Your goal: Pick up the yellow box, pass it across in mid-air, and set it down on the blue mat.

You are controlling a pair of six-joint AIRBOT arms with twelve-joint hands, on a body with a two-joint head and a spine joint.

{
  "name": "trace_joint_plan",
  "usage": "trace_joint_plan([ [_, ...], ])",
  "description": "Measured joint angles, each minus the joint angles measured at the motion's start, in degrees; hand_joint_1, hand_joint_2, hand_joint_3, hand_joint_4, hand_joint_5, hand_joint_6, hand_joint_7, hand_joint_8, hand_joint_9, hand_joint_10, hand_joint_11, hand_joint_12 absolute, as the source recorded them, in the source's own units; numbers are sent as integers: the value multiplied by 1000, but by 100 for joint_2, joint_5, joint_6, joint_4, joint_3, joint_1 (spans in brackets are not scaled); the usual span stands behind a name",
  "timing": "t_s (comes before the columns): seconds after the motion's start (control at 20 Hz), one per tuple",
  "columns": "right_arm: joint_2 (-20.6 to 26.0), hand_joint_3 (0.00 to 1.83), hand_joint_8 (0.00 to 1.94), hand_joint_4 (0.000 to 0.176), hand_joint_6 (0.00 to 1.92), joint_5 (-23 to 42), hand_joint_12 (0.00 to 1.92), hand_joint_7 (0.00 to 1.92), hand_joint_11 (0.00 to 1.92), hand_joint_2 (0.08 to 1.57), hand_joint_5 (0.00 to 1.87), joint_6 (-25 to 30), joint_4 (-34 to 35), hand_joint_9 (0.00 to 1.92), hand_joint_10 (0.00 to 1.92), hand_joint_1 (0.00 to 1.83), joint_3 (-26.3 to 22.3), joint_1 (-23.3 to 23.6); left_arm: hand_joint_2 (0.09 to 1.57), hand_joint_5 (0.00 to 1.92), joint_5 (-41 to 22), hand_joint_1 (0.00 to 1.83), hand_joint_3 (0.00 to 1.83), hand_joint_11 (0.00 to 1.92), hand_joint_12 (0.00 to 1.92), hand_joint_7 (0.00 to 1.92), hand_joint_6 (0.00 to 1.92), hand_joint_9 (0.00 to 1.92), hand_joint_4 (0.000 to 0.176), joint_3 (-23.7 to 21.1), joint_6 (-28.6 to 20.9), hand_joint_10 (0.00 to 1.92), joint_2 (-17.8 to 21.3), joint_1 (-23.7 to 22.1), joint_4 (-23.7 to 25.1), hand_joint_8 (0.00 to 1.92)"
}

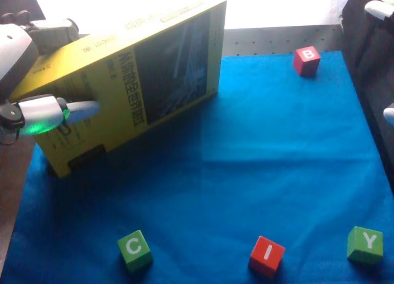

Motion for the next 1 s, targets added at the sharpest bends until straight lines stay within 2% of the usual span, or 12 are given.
trace_joint_plan([
  [0.15, -4, 0, 0, 11, 0, -4, 0, 0, 0, 1253, 0, 0, 9, 0, 0, 594, 24, 0, 1195, 1264, -129, 1438, 7, 1545, 1921, 1457, 1921, 1547, 176, -133, 72, 1921, 48, 17, 74, 1921],
  [0.3, -4, 0, 0, 90, 0, -7, 0, 0, 0, 1257, 0, 0, 15, 0, 0, 661, 24, 0, 1200, 1270, -457, 1394, 5, 1662, 1921, 1476, 1921, 1610, 176, -328, 87, 1921, 184, 50, 525, 1921],
  [0.4, -7, 1, 0, 100, 0, 9, 36, 0, 73, 1263, 0, 0, -59, 0, 0, 622, 24, 48, 1186, 1264, -872, 1419, 0, 1692, 1921, 1484, 1921, 1634, 176, -382, 83, 1921, 214, 48, 872, 1921],
  [0.45, -4, 0, 0, 95, 0, 37, 441, 0, 14, 1257, 0, 0, -129, 2, 0, 602, 24, 127, 1184, 1263, -929, 1459, 0, 1704, 1921, 1499, 1921, 1656, 176, -411, 87, 1921, 214, -11, 940, 1921],
  [0.5, -4, 2, 0, 74, 0, 57, 87, 0, 2, 1275, 0, 0, -201, 0, 0, 506, 24, 212, 1174, 1266, -931, 1482, 0, 1700, 1921, 1497, 1921, 1650, 176, -422, 83, 1921, 212, -68, 986, 1921],
  [0.6, -9, 0, 0, 28, 0, 98, 3, 0, 0, 1248, 0, 0, -505, 0, 0, 565, 24, 533, 1184, 1247, -903, 1457, 1, 1674, 1921, 1453, 1921, 1607, 176, -372, 83, 1921, 160, -328, 1261, 1921],
  [0.75, -216, 0, 0, 30, 0, 199, 0, 0, 0, 1189, 0, 0, -874, 0, 0, 695, 120, 966, 1195, 1257, -466, 1421, 3, 1674, 1921, 1467, 1921, 1604, 176, -125, -59, 1921, -219, -667, 1528, 1921],
  [0.8, -310, 0, 0, 15, 0, 136, 16, 0, 32, 1186, 0, 0, -918, 0, 0, 698, 177, 1099, 1186, 1260, -240, 1418, 0, 1674, 1921, 1473, 1921, 1607, 176, -63, -170, 1921, -319, -713, 1659, 1921],
  [0.85, -417, 0, 0, 73, 0, 11, 16, 0, 25, 1176, 0, 0, -931, 0, 0, 694, 251, 1239, 1179, 1267, -24, 1393, 0, 1653, 1921, 1468, 1921, 1588, 176, -26, -232, 1921, -413, -743, 1764, 1921],
  [0.9, -516, 72, 0, 114, 0, -177, 771, 0, 4, 1117, 0, 0, -935, 0, 0, 755, 326, 1414, 1168, 1286, 208, 1418, 0, 1652, 1921, 1482, 1921, 1587, 176, -2, -273, 1921, -498, -807, 1902, 1921],
  [0.95, -599, 23, 0, 102, 0, -341, 1085, 0, 0, 1131, 0, 0, -957, 0, 0, 747, 382, 1537, 1164, 1288, 367, 1424, 0, 1647, 1921, 1486, 1921, 1585, 176, 2, -284, 1921, -533, -863, 2002, 1921],
  [1.0, -688, 5, 0, 82, 0, -496, 1055, 0, 0, 1149, 0, 0, -997, 0, 0, 731, 431, 1620, 1164, 1267, 426, 1435, 0, 1620, 1921, 1464, 1921, 1564, 176, 4, -306, 1921, -562, -874, 2068, 1921],
])
